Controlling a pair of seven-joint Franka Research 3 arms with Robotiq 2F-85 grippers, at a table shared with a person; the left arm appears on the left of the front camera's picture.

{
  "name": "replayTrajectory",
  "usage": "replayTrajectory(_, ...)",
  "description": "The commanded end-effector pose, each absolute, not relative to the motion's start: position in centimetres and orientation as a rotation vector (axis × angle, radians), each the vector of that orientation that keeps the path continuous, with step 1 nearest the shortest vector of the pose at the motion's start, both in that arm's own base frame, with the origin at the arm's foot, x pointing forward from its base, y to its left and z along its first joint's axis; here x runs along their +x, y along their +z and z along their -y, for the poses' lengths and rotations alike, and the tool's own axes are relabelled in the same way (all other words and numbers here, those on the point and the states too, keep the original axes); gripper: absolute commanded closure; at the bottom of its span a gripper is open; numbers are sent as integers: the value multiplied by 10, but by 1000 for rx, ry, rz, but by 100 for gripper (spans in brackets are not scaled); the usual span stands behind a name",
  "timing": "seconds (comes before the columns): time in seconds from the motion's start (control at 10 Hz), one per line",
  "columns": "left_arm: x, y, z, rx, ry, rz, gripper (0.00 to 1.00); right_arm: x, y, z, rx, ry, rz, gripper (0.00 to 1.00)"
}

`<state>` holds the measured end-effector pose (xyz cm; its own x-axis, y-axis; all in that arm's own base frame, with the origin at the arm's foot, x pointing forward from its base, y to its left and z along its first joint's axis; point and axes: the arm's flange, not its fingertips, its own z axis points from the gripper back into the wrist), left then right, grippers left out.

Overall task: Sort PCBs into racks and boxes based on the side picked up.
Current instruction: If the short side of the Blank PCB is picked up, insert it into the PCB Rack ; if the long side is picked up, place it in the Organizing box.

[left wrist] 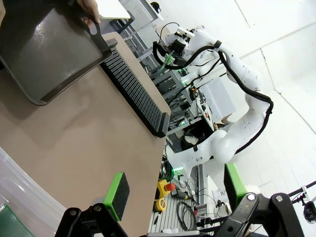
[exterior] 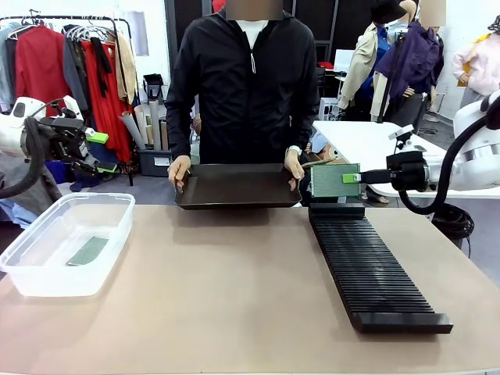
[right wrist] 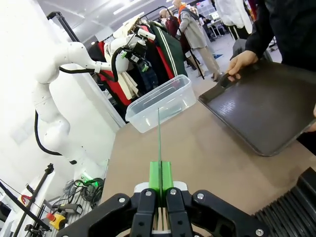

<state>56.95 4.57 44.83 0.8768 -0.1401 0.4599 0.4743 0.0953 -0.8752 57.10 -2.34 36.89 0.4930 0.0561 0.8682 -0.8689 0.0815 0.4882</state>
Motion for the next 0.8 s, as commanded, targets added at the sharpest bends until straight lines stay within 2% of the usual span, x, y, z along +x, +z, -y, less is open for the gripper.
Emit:
replayTrajectory(0.0,569,449,-46,-1400,-470,282,0,563,367,31,1300,837,826,100)
replayTrajectory(0.7,569,449,-46,-1400,-470,282,0,570,367,29,1303,810,811,100)
